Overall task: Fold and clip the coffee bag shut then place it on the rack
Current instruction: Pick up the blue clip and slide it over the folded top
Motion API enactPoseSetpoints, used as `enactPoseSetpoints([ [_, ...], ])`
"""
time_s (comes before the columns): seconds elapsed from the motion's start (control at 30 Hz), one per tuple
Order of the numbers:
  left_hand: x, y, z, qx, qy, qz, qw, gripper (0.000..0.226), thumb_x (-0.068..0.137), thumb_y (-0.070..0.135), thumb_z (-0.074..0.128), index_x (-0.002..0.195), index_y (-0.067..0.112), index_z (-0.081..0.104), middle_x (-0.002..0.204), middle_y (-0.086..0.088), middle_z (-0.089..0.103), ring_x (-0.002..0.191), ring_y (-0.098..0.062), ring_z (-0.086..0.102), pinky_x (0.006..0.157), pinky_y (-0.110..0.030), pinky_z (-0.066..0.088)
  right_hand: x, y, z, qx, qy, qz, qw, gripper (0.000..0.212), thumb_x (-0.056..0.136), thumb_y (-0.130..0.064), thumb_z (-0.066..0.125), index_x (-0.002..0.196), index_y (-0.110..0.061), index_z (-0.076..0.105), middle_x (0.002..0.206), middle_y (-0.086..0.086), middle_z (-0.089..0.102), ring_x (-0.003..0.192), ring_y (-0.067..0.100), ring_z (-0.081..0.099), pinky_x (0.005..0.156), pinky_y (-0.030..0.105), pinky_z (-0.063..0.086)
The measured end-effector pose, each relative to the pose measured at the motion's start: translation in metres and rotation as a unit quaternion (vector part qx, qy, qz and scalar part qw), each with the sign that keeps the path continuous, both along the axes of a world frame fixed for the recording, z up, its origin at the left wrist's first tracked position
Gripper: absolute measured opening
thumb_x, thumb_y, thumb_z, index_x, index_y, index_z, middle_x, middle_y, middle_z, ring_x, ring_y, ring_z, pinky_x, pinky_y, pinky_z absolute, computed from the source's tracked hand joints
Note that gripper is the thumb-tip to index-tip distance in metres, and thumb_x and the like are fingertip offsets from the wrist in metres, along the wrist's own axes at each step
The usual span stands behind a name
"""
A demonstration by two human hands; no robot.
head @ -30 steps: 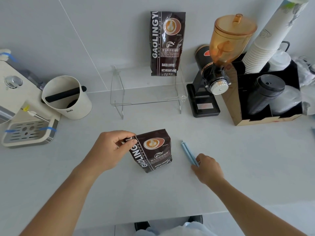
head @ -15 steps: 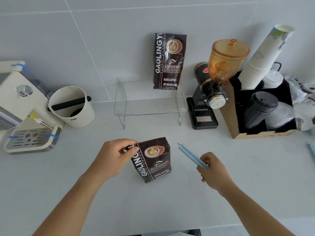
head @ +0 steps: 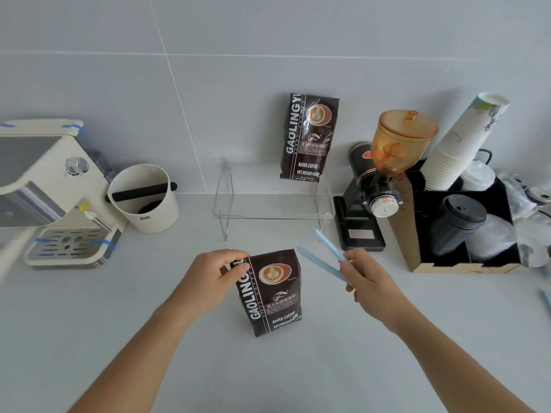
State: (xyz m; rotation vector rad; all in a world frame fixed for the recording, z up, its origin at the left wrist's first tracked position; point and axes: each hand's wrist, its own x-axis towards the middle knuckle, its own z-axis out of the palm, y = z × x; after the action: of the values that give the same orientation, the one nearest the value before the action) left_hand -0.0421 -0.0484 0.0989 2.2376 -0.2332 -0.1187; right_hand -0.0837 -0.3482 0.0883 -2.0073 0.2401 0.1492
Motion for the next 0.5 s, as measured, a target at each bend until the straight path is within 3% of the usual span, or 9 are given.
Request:
enactPoseSetpoints([
  [0.17,0.0,0.001,0.004,-0.007,0.02,0.003,1.0,0.023,0.091,0.022,0.063,0.085,0.044,0.067,0.062,0.025,0.068,0.053,-0.003,0.066,0.044,-0.009,0.041,0.013,-0.004,0.02,-0.062,-0.057,0.099,0.991,0.006,0.095,-0.031,0.051,0.092,-0.036,0.053,0.08,-0.016,0.062,0.074,0.03,0.059,0.061,0.045,0.055],
  [0.3,0.001,0.002,0.003,-0.022,0.037,0.014,0.999,0.031,0.092,0.02,0.061,0.083,0.05,0.065,0.065,0.011,0.073,0.055,-0.005,0.067,0.051,-0.026,0.054,0.022,-0.003,0.03,-0.112,-0.124,0.162,0.973,0.013,0.094,-0.028,0.055,0.092,-0.04,0.05,0.073,-0.011,0.058,0.056,0.009,0.048,0.05,0.019,0.042],
  [0.4,0.002,0.004,0.001,-0.048,0.048,0.011,0.998,0.031,0.092,0.018,0.06,0.087,0.048,0.067,0.069,0.006,0.074,0.057,-0.007,0.068,0.053,-0.018,0.052,0.025,0.007,0.033,-0.144,-0.182,0.22,0.948,0.015,0.092,-0.02,0.061,0.099,-0.032,0.056,0.09,-0.002,0.063,0.074,0.012,0.054,0.059,0.009,0.04],
  [0.5,0.001,0.006,-0.001,-0.075,0.057,0.004,0.995,0.031,0.093,0.013,0.06,0.092,0.043,0.069,0.072,0.016,0.073,0.058,-0.006,0.067,0.054,-0.016,0.051,0.03,0.017,0.031,-0.163,-0.218,0.258,0.927,0.015,0.087,-0.013,0.068,0.1,-0.02,0.064,0.108,-0.001,0.066,0.101,0.003,0.057,0.079,0.004,0.039],
])
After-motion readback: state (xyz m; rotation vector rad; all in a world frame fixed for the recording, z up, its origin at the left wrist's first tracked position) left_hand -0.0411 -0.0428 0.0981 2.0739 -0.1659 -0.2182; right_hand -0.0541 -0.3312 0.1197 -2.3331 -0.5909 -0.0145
